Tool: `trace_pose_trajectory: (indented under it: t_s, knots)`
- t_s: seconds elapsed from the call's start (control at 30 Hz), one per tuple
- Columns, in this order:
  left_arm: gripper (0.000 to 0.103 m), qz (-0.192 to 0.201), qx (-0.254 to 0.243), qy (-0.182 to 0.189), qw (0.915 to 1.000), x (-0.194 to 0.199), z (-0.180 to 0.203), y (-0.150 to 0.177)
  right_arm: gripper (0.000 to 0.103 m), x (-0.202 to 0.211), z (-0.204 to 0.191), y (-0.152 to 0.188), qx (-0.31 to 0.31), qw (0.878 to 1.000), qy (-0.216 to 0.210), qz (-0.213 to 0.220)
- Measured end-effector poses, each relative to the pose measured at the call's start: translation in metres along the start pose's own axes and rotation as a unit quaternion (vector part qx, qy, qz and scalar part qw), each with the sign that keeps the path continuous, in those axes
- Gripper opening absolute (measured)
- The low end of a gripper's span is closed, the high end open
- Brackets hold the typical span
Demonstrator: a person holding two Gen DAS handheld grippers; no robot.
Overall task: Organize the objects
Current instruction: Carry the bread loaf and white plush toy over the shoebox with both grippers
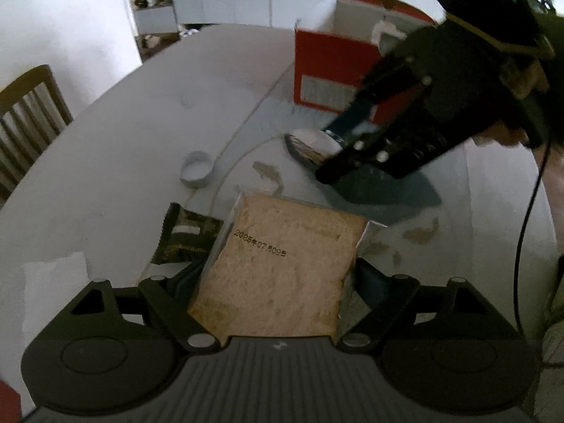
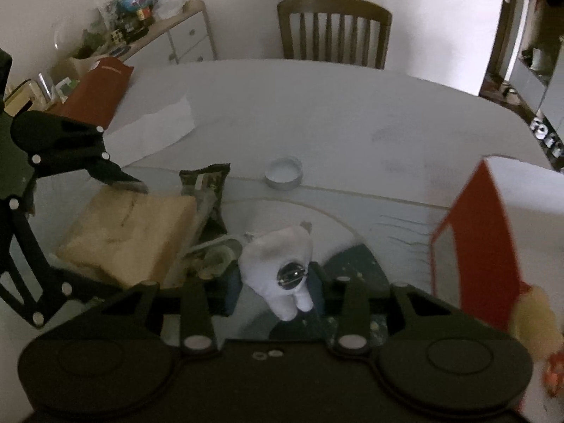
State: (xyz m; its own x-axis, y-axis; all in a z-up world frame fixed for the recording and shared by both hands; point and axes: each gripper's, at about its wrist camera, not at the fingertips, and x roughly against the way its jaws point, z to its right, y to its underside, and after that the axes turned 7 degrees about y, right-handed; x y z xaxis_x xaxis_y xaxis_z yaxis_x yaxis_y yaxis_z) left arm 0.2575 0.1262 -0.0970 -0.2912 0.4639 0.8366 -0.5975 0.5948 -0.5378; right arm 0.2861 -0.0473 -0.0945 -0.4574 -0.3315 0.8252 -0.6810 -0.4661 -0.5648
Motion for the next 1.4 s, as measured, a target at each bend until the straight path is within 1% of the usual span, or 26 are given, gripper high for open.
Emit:
trace_pose_trajectory:
  t_s: [0.1,0.27,0.4,0.63,0.87,1.0,1.1,1.23,1.4]
  knots:
    - [0.088,0.016,0.016,-0.010,0.9997,0.012,0.010,-0.007,0.038,0.018,0.002,0.004,0.000,1.000,0.006,0.007]
    - [0.088,0.038,0.027,-0.026,0.9986,0.030,0.031,-0.021,0.038,0.049,0.006,0.010,-0.001,1.000,0.003,0.027]
    - [0.088,0.047,0.033,-0.040,0.9976,0.038,0.051,-0.032,0.038,0.071,0.012,0.017,-0.003,0.999,0.008,0.032]
    - [0.088,0.065,0.062,-0.060,0.9942,0.044,0.087,-0.052,0.038,0.105,0.029,0.032,-0.008,0.999,0.020,0.041]
    - [0.088,0.070,0.076,-0.062,0.9927,0.037,0.120,-0.077,0.038,0.138,0.059,0.047,-0.014,0.997,0.026,0.066]
    - [0.088,0.071,0.073,-0.062,0.9929,0.027,0.138,-0.094,0.038,0.150,0.080,0.056,-0.017,0.997,0.032,0.073]
    - [0.088,0.072,0.075,-0.060,0.9928,0.019,0.146,-0.106,0.038,0.155,0.096,0.061,-0.021,0.996,0.035,0.076]
    - [0.088,0.074,0.075,-0.066,0.9923,0.007,0.158,-0.127,0.038,0.159,0.117,0.068,-0.028,0.996,0.037,0.079]
    - [0.088,0.079,0.085,-0.070,0.9908,-0.007,0.163,-0.154,0.038,0.162,0.143,0.075,-0.032,0.995,0.041,0.082]
